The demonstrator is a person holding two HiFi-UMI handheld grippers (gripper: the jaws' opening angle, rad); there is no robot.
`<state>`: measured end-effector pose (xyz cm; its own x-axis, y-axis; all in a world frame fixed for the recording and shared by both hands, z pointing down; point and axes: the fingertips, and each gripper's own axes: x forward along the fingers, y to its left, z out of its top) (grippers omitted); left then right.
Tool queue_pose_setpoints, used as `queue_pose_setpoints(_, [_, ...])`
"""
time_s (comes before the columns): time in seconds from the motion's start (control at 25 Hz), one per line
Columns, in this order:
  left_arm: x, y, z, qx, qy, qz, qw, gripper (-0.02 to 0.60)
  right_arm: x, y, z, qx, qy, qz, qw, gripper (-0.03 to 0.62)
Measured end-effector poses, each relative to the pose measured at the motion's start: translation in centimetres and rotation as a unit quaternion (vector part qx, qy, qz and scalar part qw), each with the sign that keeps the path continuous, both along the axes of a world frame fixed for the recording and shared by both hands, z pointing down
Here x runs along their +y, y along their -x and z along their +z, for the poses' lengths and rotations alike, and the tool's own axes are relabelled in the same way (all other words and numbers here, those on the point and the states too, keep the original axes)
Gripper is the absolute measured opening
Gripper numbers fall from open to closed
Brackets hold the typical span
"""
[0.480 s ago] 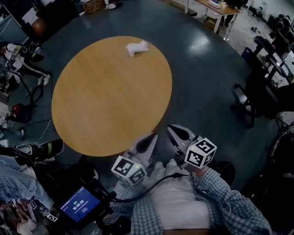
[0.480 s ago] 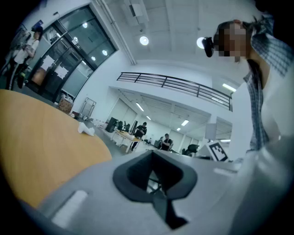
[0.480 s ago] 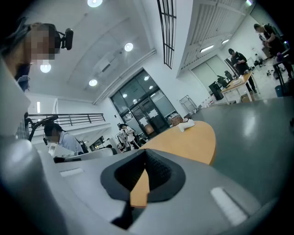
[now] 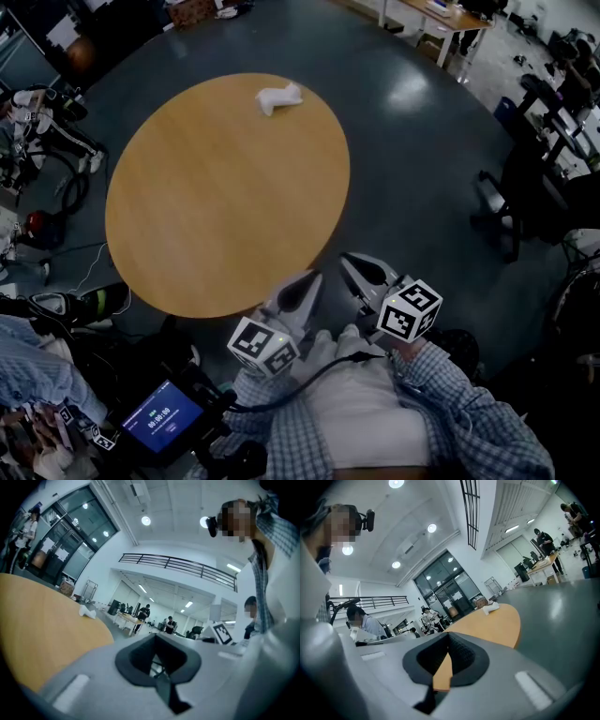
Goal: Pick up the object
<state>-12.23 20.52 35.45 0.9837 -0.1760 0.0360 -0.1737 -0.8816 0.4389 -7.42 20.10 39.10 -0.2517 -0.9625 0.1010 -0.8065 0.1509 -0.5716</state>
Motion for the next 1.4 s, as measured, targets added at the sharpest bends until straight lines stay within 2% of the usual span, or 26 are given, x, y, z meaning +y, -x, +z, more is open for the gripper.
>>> queue_pose_setpoints(0.24, [0.2, -0.5, 0.2, 0.008, -0.008, 0.000, 0.9999, -0.002, 0.4, 0.0, -0.6, 0.007, -0.011, -0.016, 1.000, 0.000])
queue_pose_setpoints(0.6, [1.1, -1.6, -0.9, 0.014, -0.025, -0.021, 0.9994, -0.002, 2.3, -2.7, -0.9, 0.015, -0.010, -0.007, 1.000, 0.000])
queue_pose_setpoints(0.88, [1.3, -1.9, 0.0, -0.003, -0.034, -0.038, 0.9987, -0.002, 3.3, -5.0, -0.2, 0.009, -0.011, 0.004, 1.000, 0.000])
queue_pose_setpoints(1.0, [0.2, -2.3, -0.4, -0.011, -0.036, -0.048, 0.9981, -0.002, 2.9, -6.1, 0.2, 0.010, -0.009, 0.010, 1.000, 0.000])
queue_pose_setpoints(1.16, [-1.7, -3.0, 0.1, -0.001, -0.043, -0.055, 0.9976, -0.002, 1.9, -7.7, 0.7, 0.014, -0.005, 0.018, 1.000, 0.000])
queue_pose_setpoints(1.4, [-6.3, -7.0, 0.8, -0.004, -0.031, -0.064, 0.9974, -0.002, -1.7, -11.7, 1.6, 0.018, 0.002, 0.020, 1.000, 0.000])
